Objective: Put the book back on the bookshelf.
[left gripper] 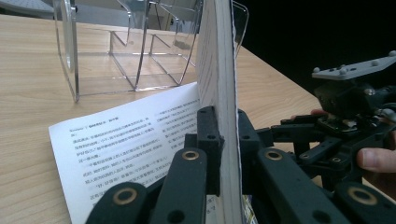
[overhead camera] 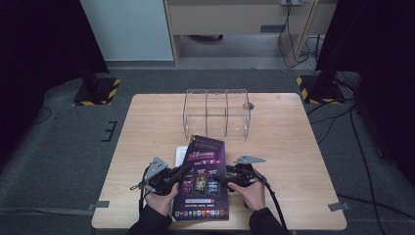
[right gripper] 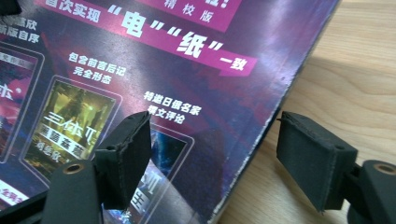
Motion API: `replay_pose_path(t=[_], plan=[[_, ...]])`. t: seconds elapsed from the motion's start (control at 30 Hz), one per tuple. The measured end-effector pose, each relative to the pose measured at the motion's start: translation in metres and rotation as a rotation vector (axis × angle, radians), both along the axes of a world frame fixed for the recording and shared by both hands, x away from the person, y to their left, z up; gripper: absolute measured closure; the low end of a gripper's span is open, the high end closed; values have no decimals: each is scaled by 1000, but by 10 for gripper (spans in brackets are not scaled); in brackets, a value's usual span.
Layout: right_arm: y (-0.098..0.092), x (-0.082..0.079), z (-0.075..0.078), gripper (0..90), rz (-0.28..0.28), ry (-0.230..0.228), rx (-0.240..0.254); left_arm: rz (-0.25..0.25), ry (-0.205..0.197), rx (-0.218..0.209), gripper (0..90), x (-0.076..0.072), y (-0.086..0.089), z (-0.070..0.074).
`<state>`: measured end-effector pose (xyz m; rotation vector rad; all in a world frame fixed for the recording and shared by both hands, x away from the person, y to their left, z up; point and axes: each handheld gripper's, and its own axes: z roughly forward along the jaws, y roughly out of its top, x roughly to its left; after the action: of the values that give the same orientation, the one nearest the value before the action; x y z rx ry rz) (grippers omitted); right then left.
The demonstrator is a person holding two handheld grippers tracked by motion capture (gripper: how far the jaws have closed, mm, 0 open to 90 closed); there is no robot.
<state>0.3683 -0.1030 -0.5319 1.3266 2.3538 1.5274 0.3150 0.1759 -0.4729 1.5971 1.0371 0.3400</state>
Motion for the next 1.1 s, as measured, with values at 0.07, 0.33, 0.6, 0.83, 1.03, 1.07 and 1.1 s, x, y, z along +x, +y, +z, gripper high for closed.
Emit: replay_pose_path(t=[0.07,0.33,0.6,0.83,1.03,1.07,1.1], plan=[[1,1,-1,251,10,11,18,-3,-2,-1,850,0,0,0],[4,3,-7,247,68,77,62,-7,-5,-4,849,0,-1,-1],[8,2,-10,294,97,118,75,0,2,-6,849,0,-1,-4],[6,3,-10,433,65,151,91,7,3,-11,849,0,1,-4],[6,1,-6,581,28,180,138,15,4,-20,849,1,3,-4],[6,1,-5,611,31,181,144,17,4,-19,848,1,3,-4],[6,0,-5,653,33,191,156,17,5,-19,849,1,3,-5]])
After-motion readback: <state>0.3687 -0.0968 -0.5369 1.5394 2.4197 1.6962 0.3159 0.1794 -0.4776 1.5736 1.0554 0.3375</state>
